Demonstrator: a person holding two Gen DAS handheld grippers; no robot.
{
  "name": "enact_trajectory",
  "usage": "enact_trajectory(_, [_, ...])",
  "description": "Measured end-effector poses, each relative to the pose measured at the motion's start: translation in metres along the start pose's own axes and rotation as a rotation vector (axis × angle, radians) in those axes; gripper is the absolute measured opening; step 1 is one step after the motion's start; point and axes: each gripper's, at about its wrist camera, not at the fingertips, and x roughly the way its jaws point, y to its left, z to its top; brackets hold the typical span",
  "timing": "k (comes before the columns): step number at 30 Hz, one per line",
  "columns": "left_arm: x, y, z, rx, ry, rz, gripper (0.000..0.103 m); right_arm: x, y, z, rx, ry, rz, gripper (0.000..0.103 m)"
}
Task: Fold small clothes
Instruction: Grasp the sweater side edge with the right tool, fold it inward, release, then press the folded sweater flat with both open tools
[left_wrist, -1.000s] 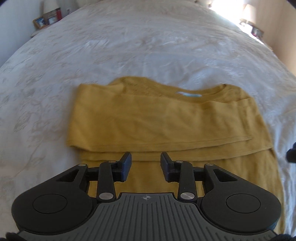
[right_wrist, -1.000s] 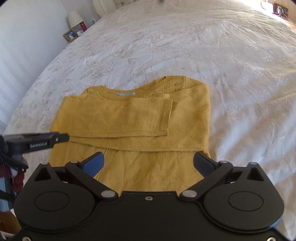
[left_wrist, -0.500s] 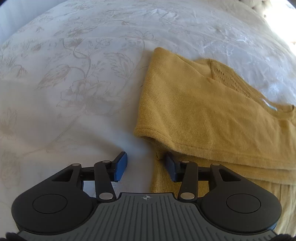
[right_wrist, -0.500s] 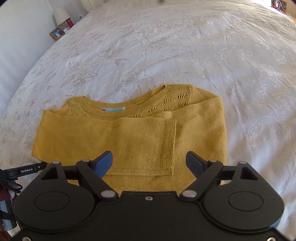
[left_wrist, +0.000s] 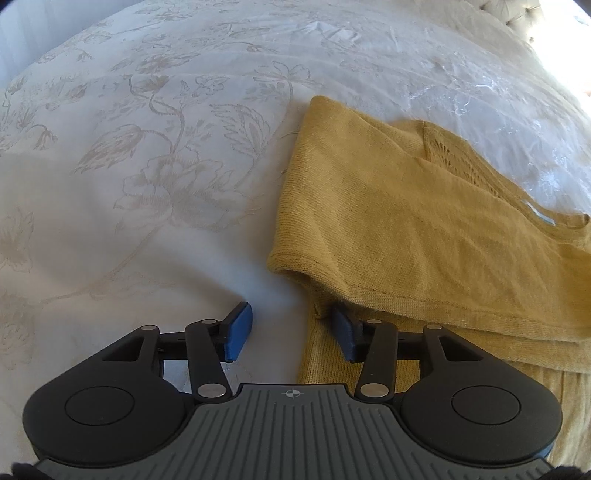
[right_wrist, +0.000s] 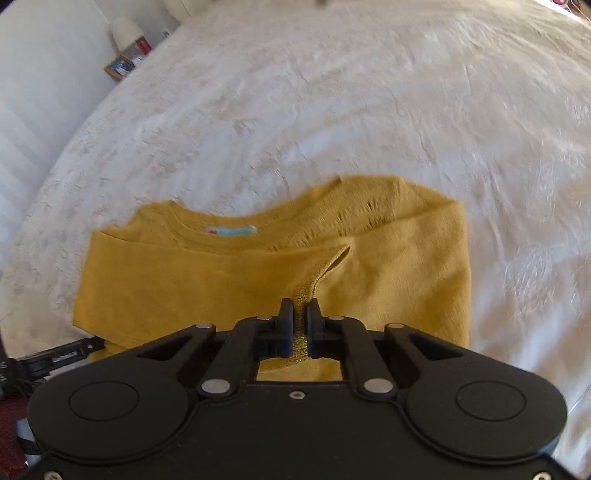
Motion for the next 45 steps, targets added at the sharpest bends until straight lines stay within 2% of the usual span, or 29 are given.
enact_trajectory(3, [0.000, 0.001, 0.001, 0.003, 0.003, -0.001, 0.047, -0.025, -0.006, 0.002, -0.018, -0.020, -0.046, 0.013])
enact_trajectory(7, [0.001, -0.002, 0.000, 0.005, 0.000, 0.007, 0.048, -0.006, -0.034, -0.006, -0.028, 0.059, -0.193, 0.014])
enact_trajectory(10, [0.001, -0.003, 0.000, 0.010, 0.003, 0.010, 0.048, 0.012, -0.049, -0.011, 0.018, 0.103, -0.170, 0.017])
enact_trajectory(12, [0.001, -0.002, 0.001, 0.015, 0.008, 0.007, 0.048, 0.019, -0.048, -0.013, 0.006, 0.118, -0.206, 0.023])
enact_trajectory(15, [-0.001, 0.000, 0.003, 0.042, 0.023, -0.003, 0.049, 0.021, -0.044, -0.016, -0.031, 0.120, -0.290, 0.039])
enact_trajectory(16, [-0.002, 0.001, 0.003, 0.053, 0.034, -0.007, 0.050, 0.019, -0.041, -0.016, -0.040, 0.110, -0.311, 0.049])
enact_trajectory(18, [-0.005, 0.005, 0.002, 0.060, 0.054, -0.015, 0.052, 0.014, -0.034, -0.016, -0.062, 0.073, -0.323, 0.058])
enact_trajectory(20, [-0.012, 0.011, 0.002, 0.047, 0.073, -0.027, 0.052, 0.010, -0.026, -0.017, -0.095, 0.035, -0.320, 0.070])
enact_trajectory(22, [-0.025, 0.016, 0.004, 0.014, 0.046, -0.022, 0.052, 0.010, -0.019, -0.018, -0.116, 0.018, -0.294, 0.074])
enact_trajectory(25, [-0.048, 0.021, 0.017, -0.004, -0.051, -0.031, 0.052, 0.016, -0.012, -0.021, -0.121, 0.018, -0.248, 0.074])
enact_trajectory(27, [-0.050, 0.019, 0.034, 0.007, -0.072, -0.052, 0.053, 0.024, -0.010, -0.024, -0.122, 0.043, -0.209, 0.074])
enact_trajectory(32, [-0.020, 0.010, 0.086, -0.004, -0.044, -0.164, 0.053, 0.044, -0.008, -0.036, -0.136, 0.113, -0.190, 0.074])
enact_trajectory(36, [0.011, -0.007, 0.117, 0.065, -0.017, -0.207, 0.053, 0.051, -0.013, -0.040, -0.122, 0.131, -0.186, 0.076])
enact_trajectory(39, [0.036, -0.022, 0.127, 0.137, 0.041, -0.219, 0.052, 0.054, -0.015, -0.039, -0.120, 0.136, -0.183, 0.077])
enact_trajectory(42, [0.050, -0.030, 0.127, 0.183, 0.064, -0.220, 0.052, 0.057, -0.015, -0.039, -0.118, 0.139, -0.182, 0.079])
enact_trajectory(43, [0.051, -0.031, 0.125, 0.181, 0.058, -0.242, 0.052, 0.058, -0.015, -0.040, -0.121, 0.137, -0.182, 0.080])
enact_trajectory(45, [0.050, -0.031, 0.122, 0.162, 0.050, -0.335, 0.051, 0.059, -0.016, -0.041, -0.127, 0.133, -0.180, 0.081])
